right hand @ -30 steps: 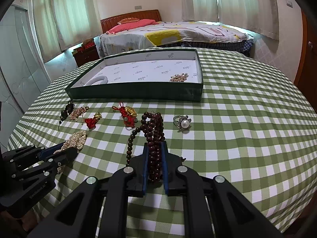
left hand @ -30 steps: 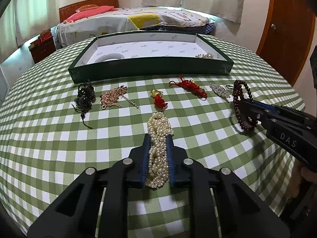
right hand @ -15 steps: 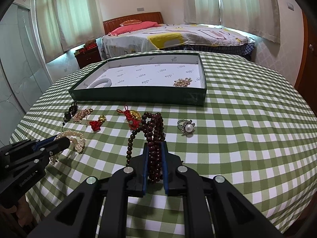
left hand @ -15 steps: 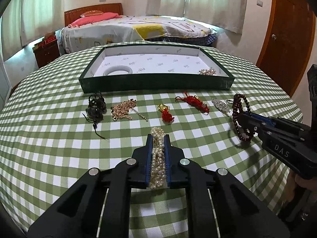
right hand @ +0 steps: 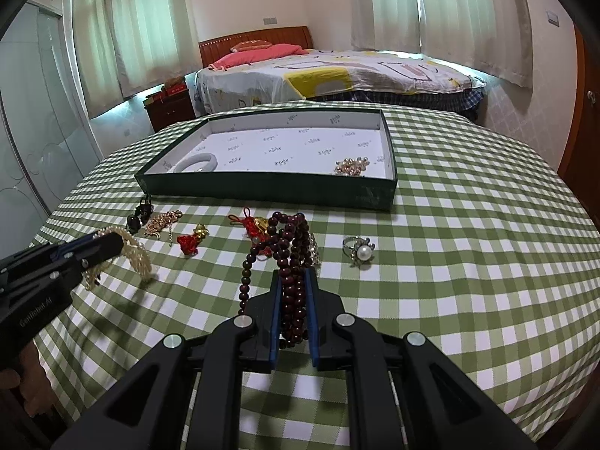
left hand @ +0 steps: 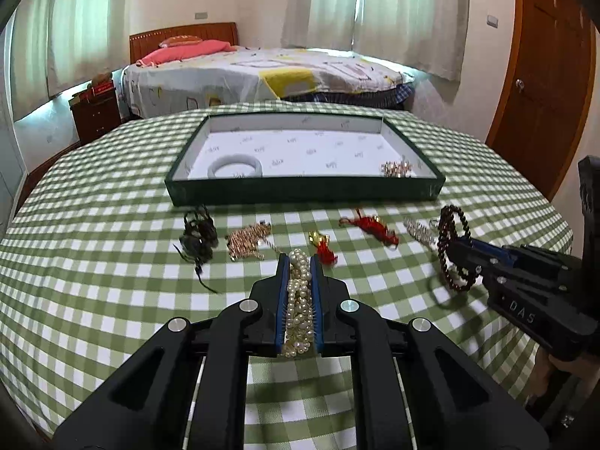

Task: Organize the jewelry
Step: 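Lift both strands into the tray and open both tools to release them, then withdraw both tools from the tray toward the remaining jewelry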

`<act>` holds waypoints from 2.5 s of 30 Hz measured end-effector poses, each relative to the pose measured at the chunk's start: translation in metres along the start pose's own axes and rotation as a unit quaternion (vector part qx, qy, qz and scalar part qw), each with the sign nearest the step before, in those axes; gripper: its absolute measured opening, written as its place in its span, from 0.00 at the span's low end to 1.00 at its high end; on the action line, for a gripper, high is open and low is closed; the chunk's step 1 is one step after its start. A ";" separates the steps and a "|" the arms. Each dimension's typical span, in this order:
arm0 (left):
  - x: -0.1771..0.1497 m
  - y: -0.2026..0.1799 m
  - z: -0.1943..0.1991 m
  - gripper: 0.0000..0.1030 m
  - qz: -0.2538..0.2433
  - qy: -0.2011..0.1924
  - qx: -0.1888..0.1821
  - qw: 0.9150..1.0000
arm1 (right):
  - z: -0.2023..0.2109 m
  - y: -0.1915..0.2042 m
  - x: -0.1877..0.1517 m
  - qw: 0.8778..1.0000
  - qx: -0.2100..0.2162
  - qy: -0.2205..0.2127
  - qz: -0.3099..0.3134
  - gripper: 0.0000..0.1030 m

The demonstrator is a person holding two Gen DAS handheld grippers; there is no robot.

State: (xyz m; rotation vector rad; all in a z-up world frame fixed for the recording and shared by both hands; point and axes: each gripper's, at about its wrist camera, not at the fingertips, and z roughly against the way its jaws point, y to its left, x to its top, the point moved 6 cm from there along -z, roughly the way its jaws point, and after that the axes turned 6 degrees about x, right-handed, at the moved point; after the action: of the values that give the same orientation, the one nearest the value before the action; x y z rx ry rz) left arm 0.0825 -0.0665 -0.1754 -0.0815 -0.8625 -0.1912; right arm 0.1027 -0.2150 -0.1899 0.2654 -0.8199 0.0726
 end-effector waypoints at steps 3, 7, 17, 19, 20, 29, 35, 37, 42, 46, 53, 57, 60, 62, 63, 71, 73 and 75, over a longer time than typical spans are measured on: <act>0.007 0.002 0.005 0.11 0.002 -0.009 0.002 1.000 | 0.003 0.002 0.005 1.000 0.002 -0.005 0.002 0.12; 0.019 0.003 0.010 0.11 0.005 -0.021 0.002 1.000 | 0.010 0.006 0.014 1.000 0.005 -0.017 0.005 0.12; 0.081 -0.007 0.008 0.11 -0.005 -0.070 -0.013 0.997 | 0.012 0.005 0.066 0.998 0.019 -0.053 -0.001 0.12; 0.095 -0.010 0.005 0.11 -0.008 -0.081 -0.014 0.997 | 0.008 0.005 0.083 0.998 0.020 -0.064 0.003 0.12; 0.102 -0.010 0.003 0.11 -0.009 -0.087 -0.014 0.996 | 0.006 0.005 0.089 0.997 0.020 -0.068 0.005 0.12; 0.162 -0.014 -0.052 0.11 -0.010 -0.103 -0.018 0.994 | -0.030 0.005 0.147 0.995 0.021 -0.093 0.016 0.12; 0.145 -0.019 -0.118 0.11 -0.020 -0.040 -0.016 0.999 | -0.090 -0.011 0.134 0.999 0.025 -0.030 -0.008 0.12; 0.137 -0.019 -0.134 0.11 -0.025 -0.022 -0.014 0.999 | -0.104 -0.014 0.127 1.000 0.025 -0.009 -0.012 0.12; 0.117 -0.015 -0.164 0.11 -0.025 0.021 -0.015 0.999 | -0.125 -0.020 0.113 0.999 0.024 0.030 -0.021 0.12; 0.110 -0.010 -0.178 0.11 -0.016 0.046 -0.022 0.999 | -0.132 -0.020 0.109 0.998 0.023 0.046 -0.023 0.12; 0.103 -0.005 -0.190 0.14 -0.007 0.071 -0.024 0.997 | -0.137 -0.021 0.106 0.998 0.022 0.056 -0.020 0.21; 0.102 -0.003 -0.190 0.27 0.001 0.076 -0.025 0.997 | -0.137 -0.021 0.105 0.998 0.020 0.054 -0.019 0.38; 0.101 -0.002 -0.189 0.36 0.004 0.076 -0.024 0.997 | -0.136 -0.023 0.104 0.998 0.022 0.054 -0.021 0.39; 0.102 0.000 -0.186 0.42 0.008 0.073 -0.026 0.997 | -0.134 -0.025 0.104 0.998 0.022 0.052 -0.023 0.40; 0.103 0.001 -0.184 0.42 0.010 0.071 -0.029 0.997 | -0.133 -0.026 0.104 0.998 0.022 0.051 -0.023 0.42; 0.110 0.005 -0.170 0.54 0.016 0.054 -0.034 0.998 | -0.122 -0.027 0.107 0.999 0.027 0.039 -0.026 0.46; 0.113 0.005 -0.164 0.54 0.015 0.046 -0.034 0.998 | -0.118 -0.025 0.108 0.999 0.027 0.037 -0.024 0.46; 0.115 0.005 -0.155 0.55 0.010 0.034 -0.029 0.999 | -0.112 -0.023 0.108 0.999 0.026 0.032 -0.020 0.46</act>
State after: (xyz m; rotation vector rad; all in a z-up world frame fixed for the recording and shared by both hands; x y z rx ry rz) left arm 0.2718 -0.1000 -0.1884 -0.1379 -0.7891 -0.1989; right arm 0.2595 -0.2118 -0.1886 0.3261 -0.7499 0.0651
